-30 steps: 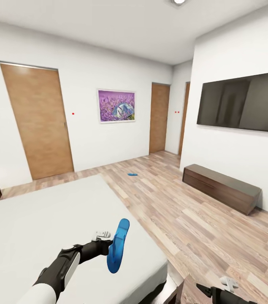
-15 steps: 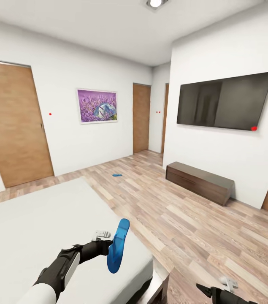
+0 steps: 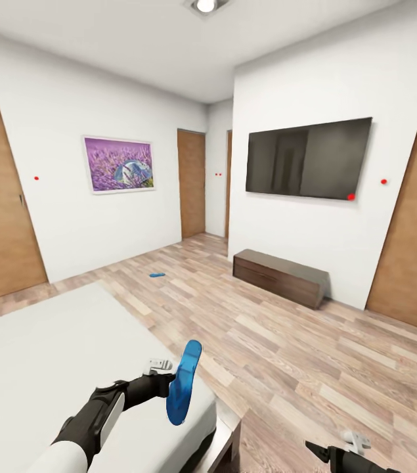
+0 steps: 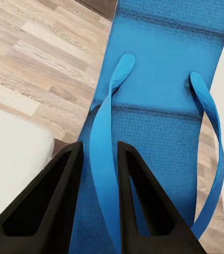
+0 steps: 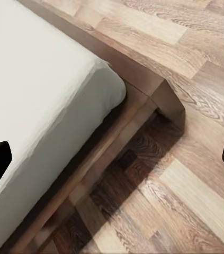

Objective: In the bedroom, move the book from the bed onto either nightstand, and place the two sandals side by side next to the bed.

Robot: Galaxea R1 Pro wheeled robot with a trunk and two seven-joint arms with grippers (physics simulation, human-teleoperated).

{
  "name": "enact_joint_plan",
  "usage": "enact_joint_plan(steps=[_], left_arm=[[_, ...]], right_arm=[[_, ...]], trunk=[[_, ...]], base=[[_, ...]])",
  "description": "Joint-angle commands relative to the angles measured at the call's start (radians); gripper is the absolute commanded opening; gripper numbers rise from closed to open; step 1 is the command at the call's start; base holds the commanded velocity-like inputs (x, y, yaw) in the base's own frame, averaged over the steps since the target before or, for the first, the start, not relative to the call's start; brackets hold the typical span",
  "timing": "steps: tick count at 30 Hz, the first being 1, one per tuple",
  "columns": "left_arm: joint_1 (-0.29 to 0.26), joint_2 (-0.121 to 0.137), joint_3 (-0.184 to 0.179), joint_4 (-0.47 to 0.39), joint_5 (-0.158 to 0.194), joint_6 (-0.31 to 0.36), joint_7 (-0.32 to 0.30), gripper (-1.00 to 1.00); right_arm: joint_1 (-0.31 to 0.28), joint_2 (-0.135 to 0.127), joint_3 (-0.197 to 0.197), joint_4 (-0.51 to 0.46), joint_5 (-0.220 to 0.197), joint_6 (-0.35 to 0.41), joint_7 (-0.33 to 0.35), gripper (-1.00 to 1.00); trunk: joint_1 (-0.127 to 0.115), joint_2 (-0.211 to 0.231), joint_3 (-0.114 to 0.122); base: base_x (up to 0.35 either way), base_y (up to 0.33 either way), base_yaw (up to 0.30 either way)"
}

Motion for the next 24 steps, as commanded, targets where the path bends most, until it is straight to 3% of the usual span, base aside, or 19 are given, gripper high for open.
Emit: enact_joint_plan(steps=[1,24], left_arm=[[-0.001,-0.001,0.008,-0.002,-0.005,0.007,-0.003,-1.00],[-0.001,-0.001,0.008,-0.002,-0.005,0.007,-0.003,-1.00]], right_arm=[[-0.001,-0.001,0.006,0.000,-0.011,0.006,0.002,1.00],[-0.001,-0.001,0.006,-0.001,-0.011,0.006,0.002,1.00]], trunk=[[0.000,-0.002,-0.002],[0.000,-0.002,-0.002]], base=[[0.000,0.000,-0.283],[0.000,0.000,-0.283]])
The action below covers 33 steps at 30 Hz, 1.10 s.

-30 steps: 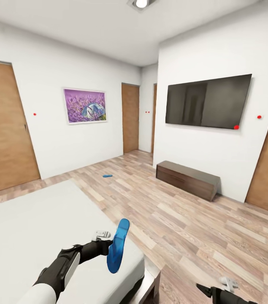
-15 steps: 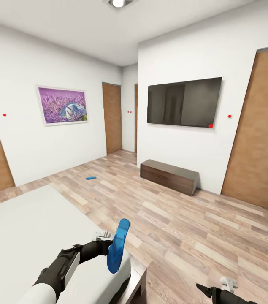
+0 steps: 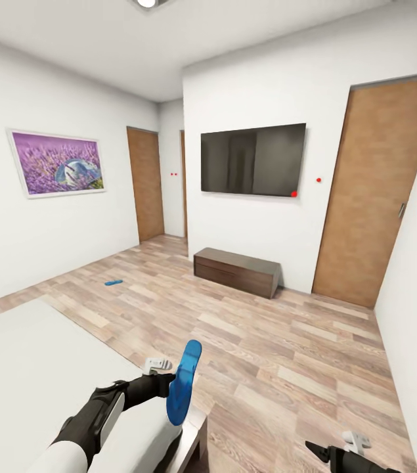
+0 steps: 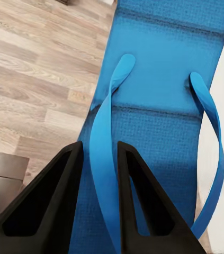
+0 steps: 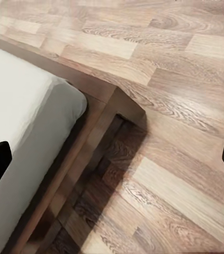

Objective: In the bedroom, move the book from the bed onto either nightstand, and place the two sandals side by side next to the bed.

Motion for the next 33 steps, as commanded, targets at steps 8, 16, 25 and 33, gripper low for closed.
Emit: enact_joint_plan(steps=[8,16,25,33], left_arm=[[-0.001,-0.001,0.008,-0.002,-0.005,0.007,-0.002,-1.00],[-0.001,-0.001,0.008,-0.002,-0.005,0.007,-0.002,-1.00],[-0.001,-0.001,0.008,-0.002,-0.005,0.007,-0.003,-1.00],[-0.001,-0.001,0.008,-0.002,-0.005,0.007,-0.002,-1.00]], right_arm=[[-0.001,-0.001,0.007,0.001,-0.010,0.004,0.002,1.00],[-0.001,-0.001,0.007,0.001,-0.009,0.004,0.001,1.00],[-0.001,-0.001,0.007,0.001,-0.009,0.004,0.000,1.00],[-0.001,-0.001,0.007,0.000,-0.009,0.002,0.002,1.00]], trunk=[[0.000,-0.002,-0.002],[0.000,-0.002,-0.002],[0.000,-0.002,-0.002],[0.000,-0.002,-0.002]], base=[[0.000,0.000,-0.283],[0.000,0.000,-0.283],[0.000,0.000,-0.283],[0.000,0.000,-0.283]])
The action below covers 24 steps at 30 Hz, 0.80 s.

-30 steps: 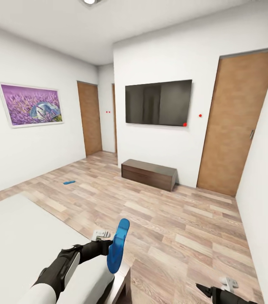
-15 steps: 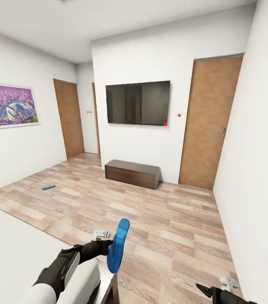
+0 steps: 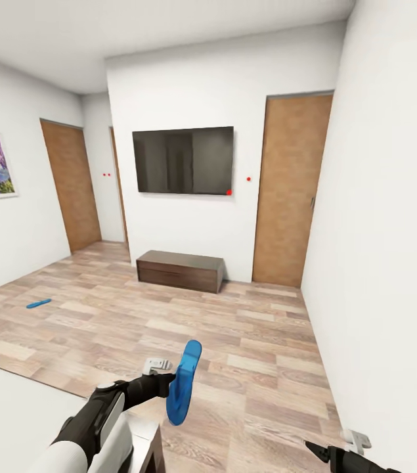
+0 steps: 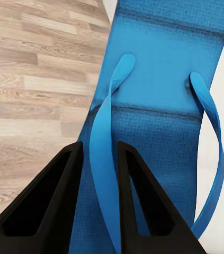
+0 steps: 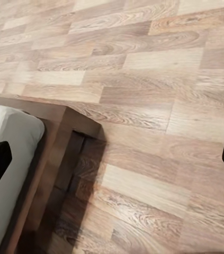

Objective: In the bedroom, move the book from the bed onto either nightstand, and place the two sandals side by side next to the bed.

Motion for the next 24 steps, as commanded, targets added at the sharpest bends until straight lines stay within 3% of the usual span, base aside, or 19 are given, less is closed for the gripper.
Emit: enact_joint_plan(steps=[1,17,24], left_arm=[[0.000,-0.001,0.008,-0.002,-0.005,0.007,-0.003,-1.00],[0.000,-0.001,0.008,-0.002,-0.005,0.007,-0.002,-1.00],[0.000,-0.001,0.008,-0.002,-0.005,0.007,-0.002,-1.00]], right_arm=[[-0.001,-0.001,0.007,0.000,-0.011,0.005,0.002,1.00],[-0.001,-0.001,0.007,0.000,-0.010,0.002,0.001,1.00],[-0.001,-0.001,0.005,0.000,-0.010,-0.002,-0.001,1.00]], trunk=[[0.000,-0.002,-0.002],[0.000,-0.002,-0.002],[0.000,-0.002,-0.002]], base=[[0.000,0.000,-0.283],[0.000,0.000,-0.279],[0.000,0.000,-0.059]])
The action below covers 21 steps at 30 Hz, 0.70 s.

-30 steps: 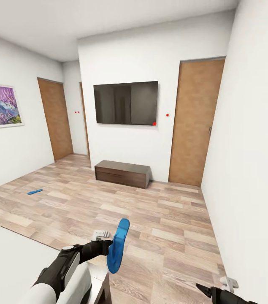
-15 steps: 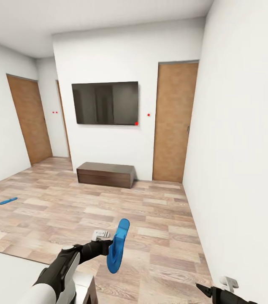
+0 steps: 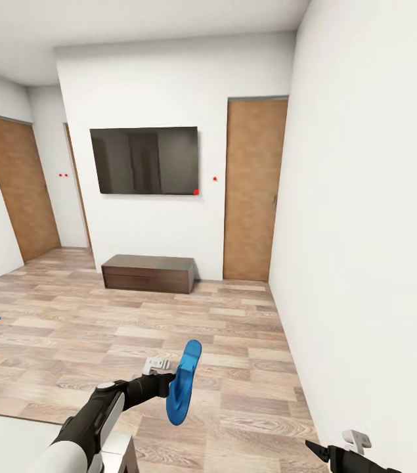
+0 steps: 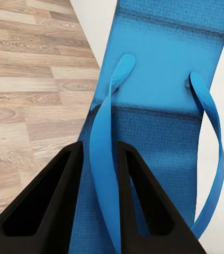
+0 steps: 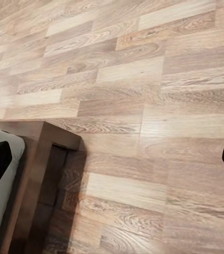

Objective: In the bedroom, move the book from the bed onto either nightstand, and place the two sandals side by side next to the bed.

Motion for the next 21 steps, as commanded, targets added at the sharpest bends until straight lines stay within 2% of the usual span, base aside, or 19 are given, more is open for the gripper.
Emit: enact_joint_plan(steps=[1,10,21], left_arm=[[-0.001,-0.002,0.008,-0.001,-0.006,0.007,-0.003,-1.00],[-0.001,-0.002,0.008,-0.001,-0.006,0.007,-0.003,-1.00],[-0.001,-0.002,0.008,0.000,-0.006,0.007,-0.002,-1.00]], right_arm=[[-0.001,-0.001,0.007,0.000,-0.010,0.005,0.002,1.00],[-0.001,-0.001,0.008,0.000,-0.010,0.004,0.002,1.00],[-0.001,0.001,0.008,0.000,-0.009,0.004,-0.001,1.00]], trunk=[[0.000,-0.002,-0.002],[0.000,-0.002,-0.004],[0.000,-0.002,-0.020]], base=[[0.000,0.000,-0.010],[0.000,0.000,-0.002],[0.000,0.000,0.000]])
